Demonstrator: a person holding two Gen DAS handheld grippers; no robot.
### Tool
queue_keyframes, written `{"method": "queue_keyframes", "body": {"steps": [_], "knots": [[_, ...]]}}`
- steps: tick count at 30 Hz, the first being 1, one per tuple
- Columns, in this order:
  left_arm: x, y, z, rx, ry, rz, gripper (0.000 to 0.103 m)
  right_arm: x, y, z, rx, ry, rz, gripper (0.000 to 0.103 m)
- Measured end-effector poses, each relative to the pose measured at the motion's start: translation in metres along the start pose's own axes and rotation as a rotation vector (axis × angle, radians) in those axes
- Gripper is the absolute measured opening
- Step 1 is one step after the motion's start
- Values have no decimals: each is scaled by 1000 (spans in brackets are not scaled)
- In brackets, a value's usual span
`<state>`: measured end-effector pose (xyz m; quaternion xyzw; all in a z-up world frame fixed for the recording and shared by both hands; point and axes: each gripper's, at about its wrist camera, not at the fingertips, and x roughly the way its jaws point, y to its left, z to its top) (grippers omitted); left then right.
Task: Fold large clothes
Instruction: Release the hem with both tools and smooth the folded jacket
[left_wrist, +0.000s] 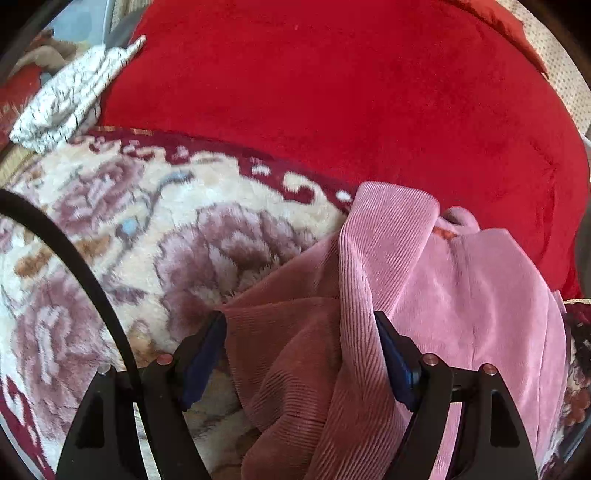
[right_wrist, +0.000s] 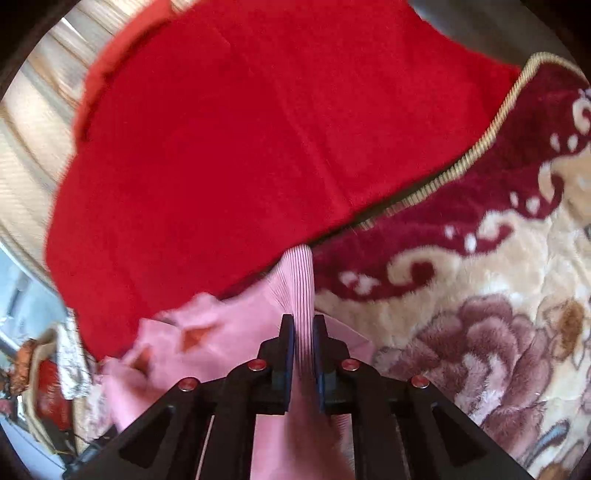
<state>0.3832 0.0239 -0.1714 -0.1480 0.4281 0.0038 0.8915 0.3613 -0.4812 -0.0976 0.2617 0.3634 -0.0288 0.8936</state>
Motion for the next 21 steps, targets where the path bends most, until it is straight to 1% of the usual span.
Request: {"method": "queue_keyframes", "body": {"steps": [1,2,4,5,6,8,9,10,11,13,14,15,16,17,18,19,21], "knots": [[-4,-2,1,9,-20,2,80,-8,3,3,-17,-14,25,15],[-6,-4,1,16,-36,3,80,-14,10,3,-39,-22,52,23],[-14,-7,3,32,-71,-1,80,-21,24,-1,-75,-20,111,47],[-17,-8,3,37,-81,-9,80,-24,29,-4,-95,-17,139,79],[-19,-10,3,45,-85,-18,80,-28,36,-7,-124,-26,172,84],[-17,-14,2,69,-81,1,80,-31,59,-17,-219,-49,191,82],[-15,-16,1,79,-77,18,80,-28,71,-21,-262,-25,229,78],[-13,-17,1,85,-72,27,80,-27,76,-25,-279,-4,248,72],[-11,-16,1,89,-64,33,80,-20,87,-31,-314,37,252,63],[-5,-14,1,93,-41,57,80,-5,101,-46,-376,90,230,57],[0,-13,0,98,-21,82,80,5,105,-53,-403,115,209,55],[5,-12,-1,101,1,91,80,15,105,-59,-414,137,186,54],[10,-9,-2,94,23,83,80,32,102,-66,-409,186,136,54],[11,-7,-3,85,27,75,80,47,95,-69,-382,221,95,53],[10,-7,-2,83,25,74,80,56,89,-70,-353,240,84,53],[8,-7,-2,87,21,76,80,57,86,-71,-339,240,93,53],[2,-8,-3,91,1,76,80,44,88,-67,-343,200,94,53]]}}
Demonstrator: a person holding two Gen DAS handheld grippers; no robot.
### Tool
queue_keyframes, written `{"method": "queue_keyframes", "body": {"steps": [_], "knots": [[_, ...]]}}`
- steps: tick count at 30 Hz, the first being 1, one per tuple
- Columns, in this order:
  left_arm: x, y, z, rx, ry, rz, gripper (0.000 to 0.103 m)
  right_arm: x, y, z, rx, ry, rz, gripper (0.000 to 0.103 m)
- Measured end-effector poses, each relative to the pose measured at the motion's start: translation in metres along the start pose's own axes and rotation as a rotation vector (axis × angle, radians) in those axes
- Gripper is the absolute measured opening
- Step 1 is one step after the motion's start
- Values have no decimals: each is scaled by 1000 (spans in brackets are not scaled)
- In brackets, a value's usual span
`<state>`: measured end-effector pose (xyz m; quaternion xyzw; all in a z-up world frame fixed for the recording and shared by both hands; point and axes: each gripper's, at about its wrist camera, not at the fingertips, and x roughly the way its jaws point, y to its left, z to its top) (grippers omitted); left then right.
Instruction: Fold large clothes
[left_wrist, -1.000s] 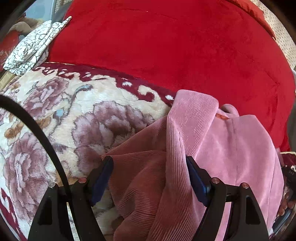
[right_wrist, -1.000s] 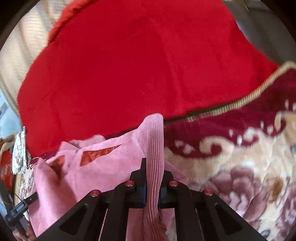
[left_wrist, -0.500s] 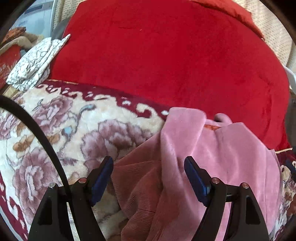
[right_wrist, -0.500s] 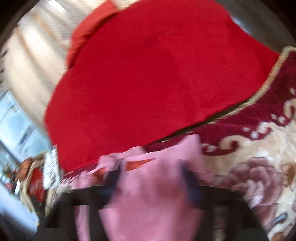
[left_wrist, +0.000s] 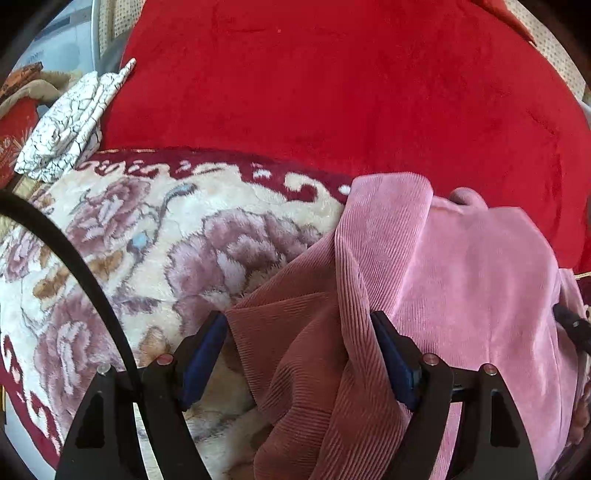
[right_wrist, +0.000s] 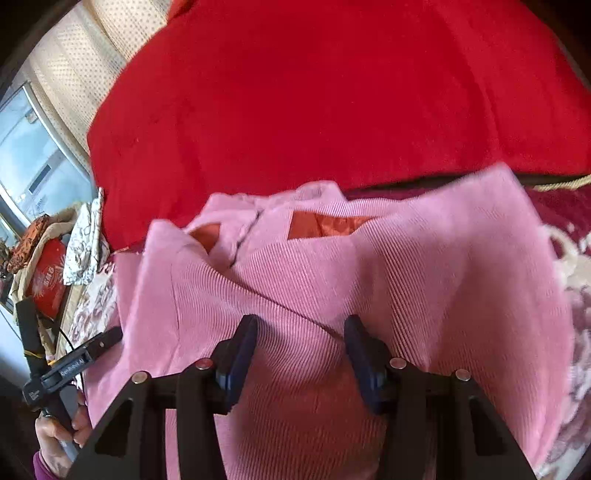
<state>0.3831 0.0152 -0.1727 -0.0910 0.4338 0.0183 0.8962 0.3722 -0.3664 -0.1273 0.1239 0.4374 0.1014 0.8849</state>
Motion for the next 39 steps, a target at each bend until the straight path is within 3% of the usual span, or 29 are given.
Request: {"method": "queue_keyframes", "body": {"steps": [3,7,12,15,17,25,29,32,35,39], "knots": [[-12,-3,-4,6,-32,7,80,-26,1,-1,15,-63,49,55],[-38,-10,-10,37,-108,24,80,-47,4,-7,17,-80,74,55],[-67,-21,-16,101,-217,76,80,-53,14,-27,27,-41,88,55],[-77,-26,-19,133,-253,93,80,-45,22,-52,17,11,50,55],[-81,-29,-22,149,-263,97,80,-38,25,-65,9,54,25,55],[-84,-35,-26,176,-279,107,80,-63,29,-73,17,-24,44,55],[-77,-40,-28,188,-256,107,80,-42,18,-75,36,47,41,55],[-58,-44,-31,199,-165,80,80,-38,10,-74,72,51,80,55],[-29,-47,-38,202,-26,49,81,-38,7,-75,87,51,100,55],[-18,-41,-40,161,1,30,91,-36,8,-75,91,54,110,55]]}}
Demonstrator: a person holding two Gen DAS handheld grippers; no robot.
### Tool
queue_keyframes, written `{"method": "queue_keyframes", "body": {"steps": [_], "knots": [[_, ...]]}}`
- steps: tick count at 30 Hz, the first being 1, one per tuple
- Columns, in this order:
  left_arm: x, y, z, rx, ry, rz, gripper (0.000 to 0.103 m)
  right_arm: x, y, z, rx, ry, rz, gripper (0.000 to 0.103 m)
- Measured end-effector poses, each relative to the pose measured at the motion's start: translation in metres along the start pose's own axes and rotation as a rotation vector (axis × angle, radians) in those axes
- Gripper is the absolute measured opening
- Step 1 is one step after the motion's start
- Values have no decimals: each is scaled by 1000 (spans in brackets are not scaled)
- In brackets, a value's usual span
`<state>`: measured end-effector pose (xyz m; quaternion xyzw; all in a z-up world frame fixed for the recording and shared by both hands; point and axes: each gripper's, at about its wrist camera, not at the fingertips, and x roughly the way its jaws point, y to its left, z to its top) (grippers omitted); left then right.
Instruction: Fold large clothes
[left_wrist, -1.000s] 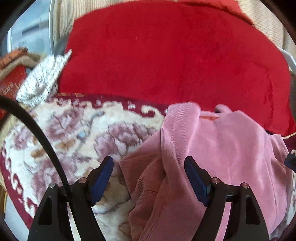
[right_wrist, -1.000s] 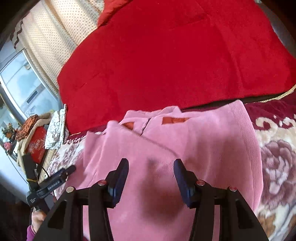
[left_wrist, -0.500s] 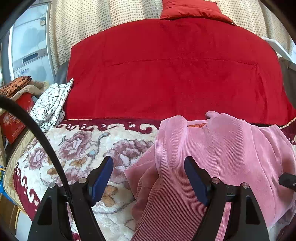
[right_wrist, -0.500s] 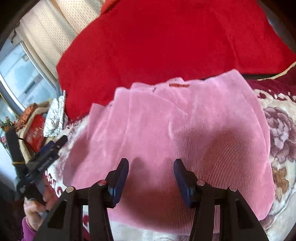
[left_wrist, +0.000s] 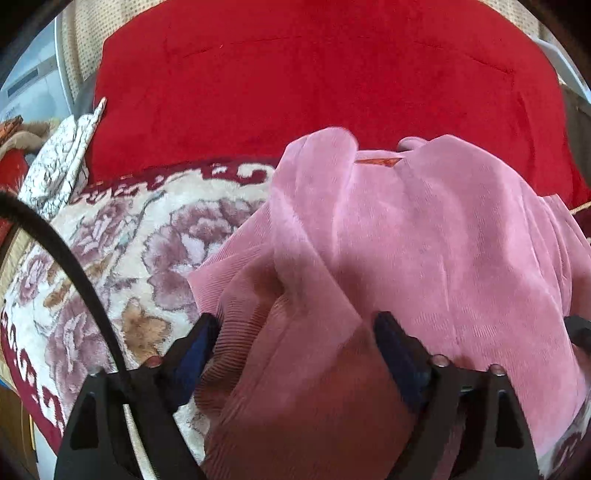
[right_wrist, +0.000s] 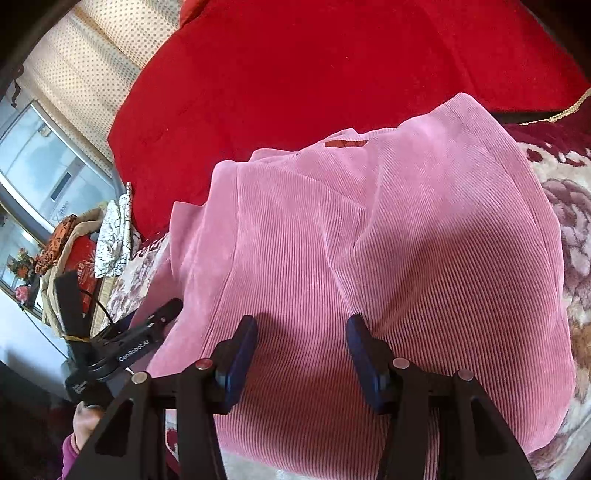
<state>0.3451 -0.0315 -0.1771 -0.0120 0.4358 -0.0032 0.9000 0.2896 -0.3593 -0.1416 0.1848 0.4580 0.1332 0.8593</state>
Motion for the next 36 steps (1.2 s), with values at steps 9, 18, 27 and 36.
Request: {"method": "queue_keyframes", "body": {"steps": [9,18,27,36], "knots": [[5,34,-6,-216,212,-212,99,-40,-9,3,52,-117,-6,55],[-50,37,-34,-36,-23,69,99,-59,-27,-11,66,-123,-163,55],[-45,32,-23,-32,-35,77,99,-54,-35,-7,103,-101,-132,56],[-7,21,-5,-25,75,118,101,-27,-32,13,93,-75,-203,57]]}}
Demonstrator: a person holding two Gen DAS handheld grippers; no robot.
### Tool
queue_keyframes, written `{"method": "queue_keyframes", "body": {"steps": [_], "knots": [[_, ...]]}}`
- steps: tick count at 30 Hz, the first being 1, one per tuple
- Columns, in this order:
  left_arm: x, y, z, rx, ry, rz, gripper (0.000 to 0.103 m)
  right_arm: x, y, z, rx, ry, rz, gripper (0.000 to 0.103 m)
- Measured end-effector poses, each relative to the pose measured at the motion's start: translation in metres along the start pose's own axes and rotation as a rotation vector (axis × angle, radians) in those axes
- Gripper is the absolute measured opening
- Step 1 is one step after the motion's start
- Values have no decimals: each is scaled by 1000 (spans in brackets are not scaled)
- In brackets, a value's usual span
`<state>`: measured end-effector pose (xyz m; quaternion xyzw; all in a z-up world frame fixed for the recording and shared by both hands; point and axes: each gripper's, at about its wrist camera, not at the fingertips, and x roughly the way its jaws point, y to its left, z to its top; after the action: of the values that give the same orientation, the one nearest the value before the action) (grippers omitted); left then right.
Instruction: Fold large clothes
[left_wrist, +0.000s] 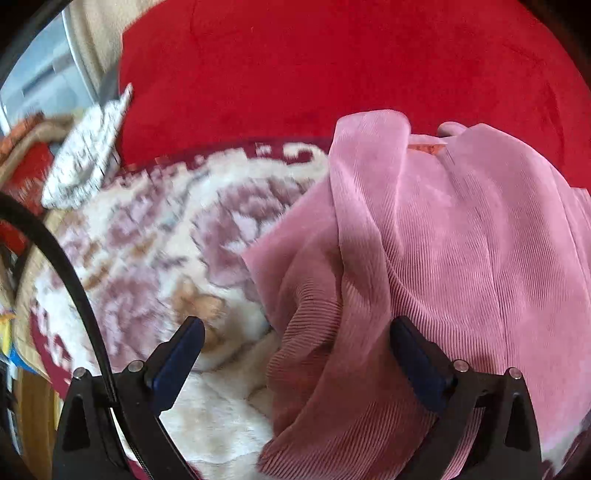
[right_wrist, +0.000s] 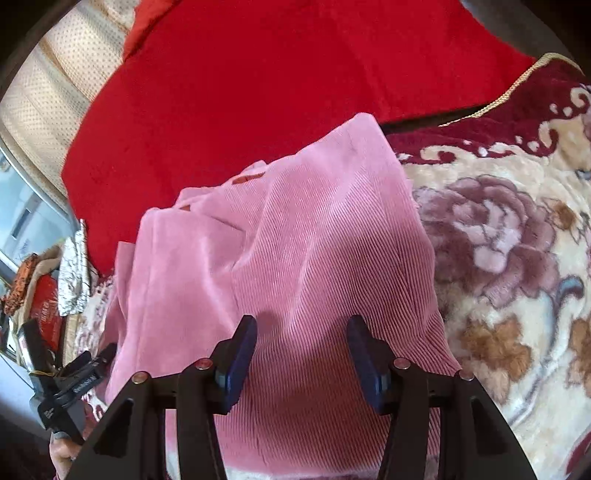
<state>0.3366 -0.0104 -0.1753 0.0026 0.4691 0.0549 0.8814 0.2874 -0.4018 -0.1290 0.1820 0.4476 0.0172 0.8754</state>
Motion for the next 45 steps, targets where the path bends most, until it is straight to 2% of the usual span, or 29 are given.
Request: {"method": "queue_keyframes", "body": {"steps": [2,6,11,15,18,20,22,27,30,32,34,37,39,42,45], "knots": [[-5,1,6,-24,-28,-14,101,-4,13,8,-40,-23,7,56],[-10,-8,15,24,-100,69,101,-2,46,30,-103,-55,112,56],[5,-7,17,13,-46,75,101,39,104,58,-212,-6,167,56],[6,1,19,-12,-53,65,101,90,118,73,-184,83,111,57],[6,12,21,-36,-63,57,101,98,116,85,-170,35,68,55],[7,16,19,-45,-55,41,101,94,107,88,-109,26,87,55],[3,21,17,-54,-60,35,101,77,101,80,-87,-12,109,55],[-11,31,14,-72,-111,26,101,29,86,47,-126,-62,100,55],[-2,25,10,-37,-89,60,101,1,70,17,-179,-82,42,55],[8,18,7,-2,-52,75,101,0,60,0,-190,-44,19,55],[4,18,6,-9,-62,77,101,8,50,-15,-189,9,4,55],[-11,24,3,-26,-86,54,101,-4,48,-22,-179,-17,15,55],[-27,29,-4,-33,-133,44,101,-17,50,-25,-170,-54,63,55],[-40,32,-13,-20,-196,91,101,-31,52,-33,-160,-100,135,55],[-31,31,-14,18,-178,120,101,-21,53,-42,-146,-40,160,55]]}}
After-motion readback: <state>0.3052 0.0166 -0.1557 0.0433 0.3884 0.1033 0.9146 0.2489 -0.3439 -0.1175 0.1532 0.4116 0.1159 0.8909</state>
